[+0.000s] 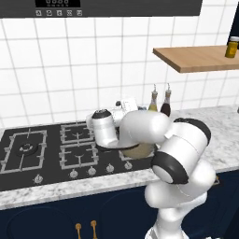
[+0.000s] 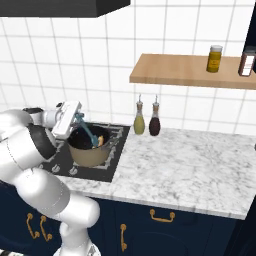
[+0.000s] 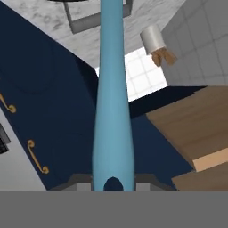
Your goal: Put the sweet potato and squash in the pot. Retrieve the spatula and lightly stir the vegetables in the pot.
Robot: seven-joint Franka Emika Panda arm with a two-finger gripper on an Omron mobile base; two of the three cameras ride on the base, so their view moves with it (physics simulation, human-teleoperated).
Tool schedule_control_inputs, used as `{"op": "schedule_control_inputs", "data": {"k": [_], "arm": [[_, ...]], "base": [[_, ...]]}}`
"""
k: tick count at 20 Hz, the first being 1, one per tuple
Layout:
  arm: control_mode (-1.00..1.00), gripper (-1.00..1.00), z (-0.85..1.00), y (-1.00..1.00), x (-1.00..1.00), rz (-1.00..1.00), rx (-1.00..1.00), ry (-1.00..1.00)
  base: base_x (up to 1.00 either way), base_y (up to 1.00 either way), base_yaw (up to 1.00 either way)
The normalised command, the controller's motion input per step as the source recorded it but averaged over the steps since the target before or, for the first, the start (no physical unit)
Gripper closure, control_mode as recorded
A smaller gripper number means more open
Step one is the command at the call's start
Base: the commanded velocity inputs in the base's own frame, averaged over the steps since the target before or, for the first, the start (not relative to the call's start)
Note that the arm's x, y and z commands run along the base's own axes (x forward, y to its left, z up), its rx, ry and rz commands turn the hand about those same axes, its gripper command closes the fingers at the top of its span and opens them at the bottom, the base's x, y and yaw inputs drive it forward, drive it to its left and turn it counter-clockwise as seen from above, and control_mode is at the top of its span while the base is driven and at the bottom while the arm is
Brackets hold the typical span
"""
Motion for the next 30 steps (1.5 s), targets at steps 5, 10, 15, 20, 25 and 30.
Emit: {"op": "schedule_control_inputs", "data": {"k": [5, 10, 15, 20, 25, 30], "arm": [[-1.0, 1.0, -0.04, -0.19, 0.07, -0.08, -0.07, -0.04], [-1.0, 1.0, -0.33, -0.11, 0.07, -0.05, 0.0, 0.01], [-1.0, 1.0, -0.37, -0.01, 0.1, 0.0, 0.03, 0.0], [-1.0, 1.0, -0.42, 0.0, 0.15, 0.0, 0.06, 0.0], [-1.0, 1.0, -0.09, 0.03, -0.06, 0.0, 0.12, 0.07], [-1.0, 1.0, 0.1, 0.1, -0.04, 0.0, 0.17, 0.17]], "base": [[0.0, 0.0, 0.0], [0.0, 0.0, 0.0], [0.0, 0.0, 0.0], [0.0, 0.0, 0.0], [0.0, 0.0, 0.0], [0.0, 0.0, 0.0]]}}
